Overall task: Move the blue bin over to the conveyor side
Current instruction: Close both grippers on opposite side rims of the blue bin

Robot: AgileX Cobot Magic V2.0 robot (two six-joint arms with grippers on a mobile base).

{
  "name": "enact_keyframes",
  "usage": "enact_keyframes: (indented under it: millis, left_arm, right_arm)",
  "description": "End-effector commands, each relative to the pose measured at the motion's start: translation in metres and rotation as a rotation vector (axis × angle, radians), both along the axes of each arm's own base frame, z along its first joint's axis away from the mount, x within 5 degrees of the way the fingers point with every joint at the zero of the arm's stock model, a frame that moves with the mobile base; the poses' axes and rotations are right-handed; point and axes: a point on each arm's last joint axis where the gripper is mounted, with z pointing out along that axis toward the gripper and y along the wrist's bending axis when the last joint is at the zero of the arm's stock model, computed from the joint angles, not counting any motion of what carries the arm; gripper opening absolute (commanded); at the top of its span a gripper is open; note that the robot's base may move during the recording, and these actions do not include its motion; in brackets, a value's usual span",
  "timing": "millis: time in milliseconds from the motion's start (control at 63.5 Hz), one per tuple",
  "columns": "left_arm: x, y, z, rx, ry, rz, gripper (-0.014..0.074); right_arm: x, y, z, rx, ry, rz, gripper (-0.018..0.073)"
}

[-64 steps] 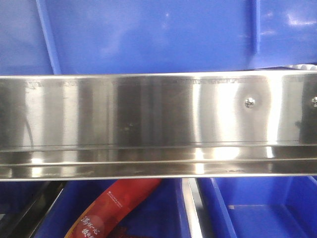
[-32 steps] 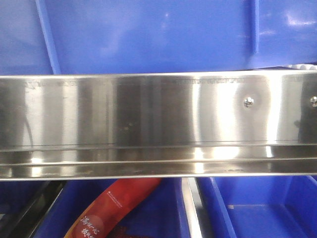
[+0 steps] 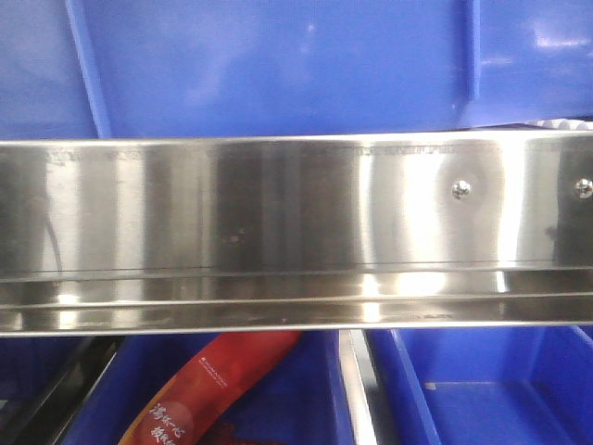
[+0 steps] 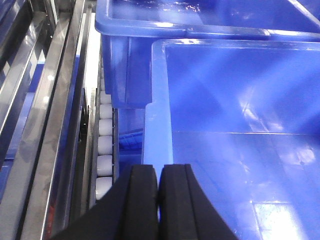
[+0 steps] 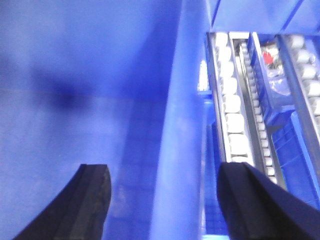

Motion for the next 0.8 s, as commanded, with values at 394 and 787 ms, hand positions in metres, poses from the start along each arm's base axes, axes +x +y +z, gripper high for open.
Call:
enact_keyframes:
  millis: [394,787]
  left_arm:
    - [-0.001,-0.002,0.004,-0.009,-0.021,-0.005,-0.0008]
    - [-0.001,-0.002,0.004,-0.009,-0.017,-0.005,-0.0008]
  right_arm:
    - [-0.001,0.000,-0.011,-0.009,0.029,0.001,0.0342]
    - [-0.001,0.000,-0.013,-0.011,0.035,0.001,0.0338]
